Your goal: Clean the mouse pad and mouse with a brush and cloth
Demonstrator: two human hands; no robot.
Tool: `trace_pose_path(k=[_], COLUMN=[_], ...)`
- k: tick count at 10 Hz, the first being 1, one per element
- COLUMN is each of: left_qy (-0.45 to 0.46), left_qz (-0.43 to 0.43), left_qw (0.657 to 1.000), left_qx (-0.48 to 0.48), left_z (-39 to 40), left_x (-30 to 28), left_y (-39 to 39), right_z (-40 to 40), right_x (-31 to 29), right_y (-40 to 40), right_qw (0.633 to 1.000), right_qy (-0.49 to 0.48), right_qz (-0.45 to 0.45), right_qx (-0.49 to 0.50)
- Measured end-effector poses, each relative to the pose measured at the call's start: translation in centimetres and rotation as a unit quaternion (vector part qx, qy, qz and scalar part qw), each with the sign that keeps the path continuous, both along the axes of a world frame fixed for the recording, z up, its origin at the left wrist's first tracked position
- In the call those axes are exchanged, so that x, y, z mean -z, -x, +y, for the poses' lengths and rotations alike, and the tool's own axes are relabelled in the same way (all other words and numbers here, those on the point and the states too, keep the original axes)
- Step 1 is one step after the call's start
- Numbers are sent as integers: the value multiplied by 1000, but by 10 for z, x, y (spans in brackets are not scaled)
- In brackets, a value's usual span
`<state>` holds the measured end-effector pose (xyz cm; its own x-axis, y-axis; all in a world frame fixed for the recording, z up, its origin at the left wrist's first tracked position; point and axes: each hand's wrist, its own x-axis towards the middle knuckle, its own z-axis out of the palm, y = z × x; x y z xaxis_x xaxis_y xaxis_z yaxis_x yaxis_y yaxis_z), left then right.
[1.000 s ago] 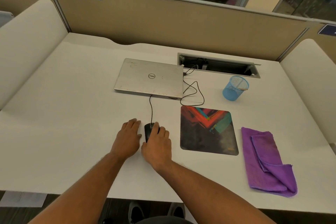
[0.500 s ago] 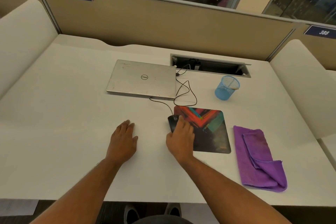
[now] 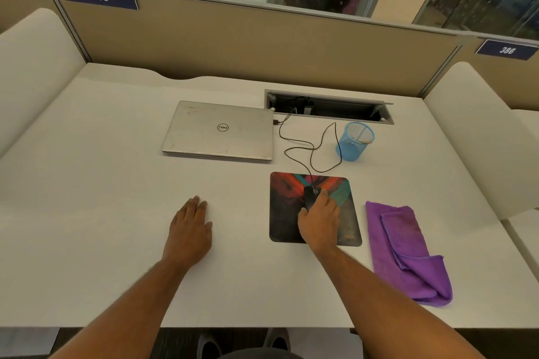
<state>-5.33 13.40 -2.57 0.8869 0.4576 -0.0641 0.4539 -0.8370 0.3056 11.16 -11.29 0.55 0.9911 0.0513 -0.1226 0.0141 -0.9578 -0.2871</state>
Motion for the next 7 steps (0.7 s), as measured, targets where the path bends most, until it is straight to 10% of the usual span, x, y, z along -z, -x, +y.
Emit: trace_pose_path(k=[7], left_qy=[-79], left_qz=[-29], left_qw=[995], left_qx=[45], left_z=[-35], left_x=[-56], left_y=[-75], right_z=[-10], right_x=[-38], right_y=[-39], right_qw=[991], right_qy=[23], right_qz=[-33], right_qx=[-131])
